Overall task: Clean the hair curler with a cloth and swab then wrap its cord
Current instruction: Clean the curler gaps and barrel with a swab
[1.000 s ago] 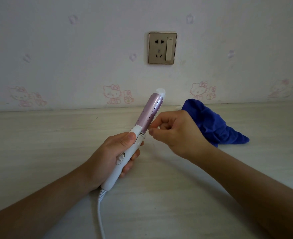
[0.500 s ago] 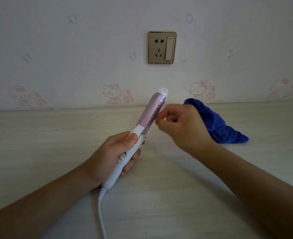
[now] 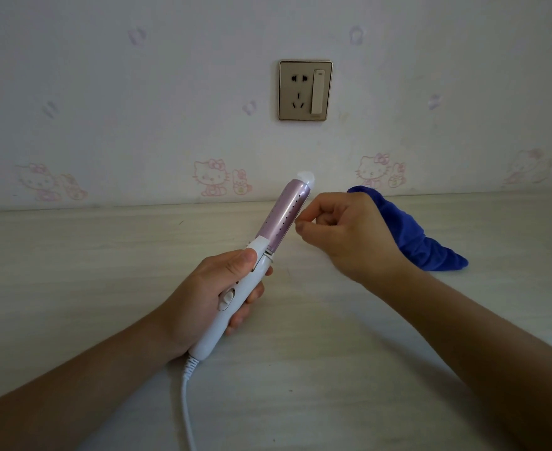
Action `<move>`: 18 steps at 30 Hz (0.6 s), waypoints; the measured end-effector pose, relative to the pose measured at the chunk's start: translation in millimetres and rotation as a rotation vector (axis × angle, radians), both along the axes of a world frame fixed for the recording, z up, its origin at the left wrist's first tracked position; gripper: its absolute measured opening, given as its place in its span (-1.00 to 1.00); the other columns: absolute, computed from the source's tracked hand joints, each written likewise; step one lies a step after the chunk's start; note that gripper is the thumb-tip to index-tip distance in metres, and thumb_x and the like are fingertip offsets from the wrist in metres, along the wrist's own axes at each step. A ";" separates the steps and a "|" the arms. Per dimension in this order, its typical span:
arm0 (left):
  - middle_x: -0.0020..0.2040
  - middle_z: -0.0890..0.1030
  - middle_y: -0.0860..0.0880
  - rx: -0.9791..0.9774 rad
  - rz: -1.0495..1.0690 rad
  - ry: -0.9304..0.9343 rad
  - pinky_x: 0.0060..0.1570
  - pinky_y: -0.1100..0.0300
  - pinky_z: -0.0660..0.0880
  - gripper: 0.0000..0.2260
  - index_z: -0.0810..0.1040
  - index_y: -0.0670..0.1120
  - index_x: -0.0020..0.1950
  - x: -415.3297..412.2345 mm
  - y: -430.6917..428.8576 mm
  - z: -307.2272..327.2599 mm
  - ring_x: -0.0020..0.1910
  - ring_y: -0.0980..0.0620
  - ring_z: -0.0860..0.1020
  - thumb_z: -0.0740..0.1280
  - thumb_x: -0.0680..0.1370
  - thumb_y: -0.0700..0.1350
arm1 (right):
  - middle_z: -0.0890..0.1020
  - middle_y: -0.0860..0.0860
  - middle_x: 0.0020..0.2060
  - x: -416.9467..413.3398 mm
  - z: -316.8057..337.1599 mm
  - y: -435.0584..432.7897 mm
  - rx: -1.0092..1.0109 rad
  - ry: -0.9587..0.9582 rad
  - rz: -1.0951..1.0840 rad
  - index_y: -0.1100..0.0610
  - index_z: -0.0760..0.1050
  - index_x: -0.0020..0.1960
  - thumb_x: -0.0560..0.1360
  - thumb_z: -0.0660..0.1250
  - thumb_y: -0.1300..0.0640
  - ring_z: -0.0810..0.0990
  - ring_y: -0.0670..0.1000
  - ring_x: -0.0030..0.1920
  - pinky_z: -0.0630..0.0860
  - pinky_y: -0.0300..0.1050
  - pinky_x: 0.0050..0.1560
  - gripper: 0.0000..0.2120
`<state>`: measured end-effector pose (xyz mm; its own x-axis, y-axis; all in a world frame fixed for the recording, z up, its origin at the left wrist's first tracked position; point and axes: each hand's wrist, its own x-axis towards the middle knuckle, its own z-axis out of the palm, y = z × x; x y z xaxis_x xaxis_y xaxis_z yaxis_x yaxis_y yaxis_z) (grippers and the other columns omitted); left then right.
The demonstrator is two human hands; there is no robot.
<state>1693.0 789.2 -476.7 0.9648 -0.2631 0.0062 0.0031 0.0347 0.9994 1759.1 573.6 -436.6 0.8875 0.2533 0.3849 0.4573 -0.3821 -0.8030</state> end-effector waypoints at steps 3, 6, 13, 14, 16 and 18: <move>-0.26 0.49 -0.13 -0.002 -0.012 -0.018 -0.52 0.24 0.34 -0.45 0.60 -0.22 0.09 1.0 0.5 -0.5 -0.52 0.02 0.38 0.29 0.47 0.27 | 0.45 -0.12 -0.56 -1.9 0.3 1.5 -0.034 -0.008 0.055 0.05 0.67 -0.18 0.52 0.46 0.28 0.35 -0.16 -0.55 0.39 -0.31 -0.47 -0.83; -0.26 0.48 -0.13 -0.010 -0.021 -0.031 -0.53 0.22 0.34 -0.47 0.61 -0.20 0.09 2.2 -1.4 -0.5 -0.52 0.01 0.38 0.28 0.48 0.25 | 0.42 -0.14 -0.58 -6.5 -1.2 1.3 -0.054 0.008 0.112 0.09 0.68 -0.15 0.51 0.47 0.29 0.35 -0.15 -0.55 0.43 -0.23 -0.43 -0.87; -0.25 0.49 -0.14 -0.010 -0.011 -0.029 -0.51 0.23 0.33 -0.46 0.61 -0.20 0.11 0.5 0.5 -1.4 -0.52 0.01 0.38 0.28 0.47 0.26 | 0.42 -0.09 -0.57 -13.6 -0.8 5.5 -0.100 0.009 0.191 0.12 0.68 -0.14 0.52 0.47 0.28 0.34 -0.14 -0.55 0.48 -0.16 -0.38 -0.90; -0.25 0.50 -0.14 -0.001 -0.011 -0.029 -0.51 0.23 0.34 -0.46 0.61 -0.20 0.10 0.5 0.9 -0.9 -0.52 0.02 0.39 0.28 0.47 0.26 | 0.42 -0.09 -0.57 -13.3 -0.4 5.4 -0.112 0.015 0.195 0.11 0.68 -0.14 0.53 0.47 0.28 0.34 -0.14 -0.55 0.49 -0.14 -0.38 -0.89; -0.26 0.51 -0.13 0.027 -0.009 -0.026 -0.52 0.24 0.35 -0.46 0.60 -0.21 0.10 0.8 0.1 1.4 -0.52 0.02 0.40 0.29 0.46 0.26 | 0.44 -0.08 -0.56 -13.5 0.8 5.0 -0.129 0.015 0.189 0.11 0.68 -0.14 0.52 0.47 0.27 0.35 -0.13 -0.54 0.49 -0.13 -0.38 -0.89; -0.27 0.53 -0.11 0.058 -0.007 -0.027 -0.54 0.24 0.35 -0.43 0.57 -0.24 0.12 1.5 -1.9 3.2 -0.52 0.02 0.41 0.30 0.46 0.26 | 0.45 -0.08 -0.55 -11.4 2.7 1.8 -0.113 -0.002 0.140 0.11 0.68 -0.16 0.51 0.47 0.29 0.35 -0.15 -0.54 0.47 -0.19 -0.41 -0.88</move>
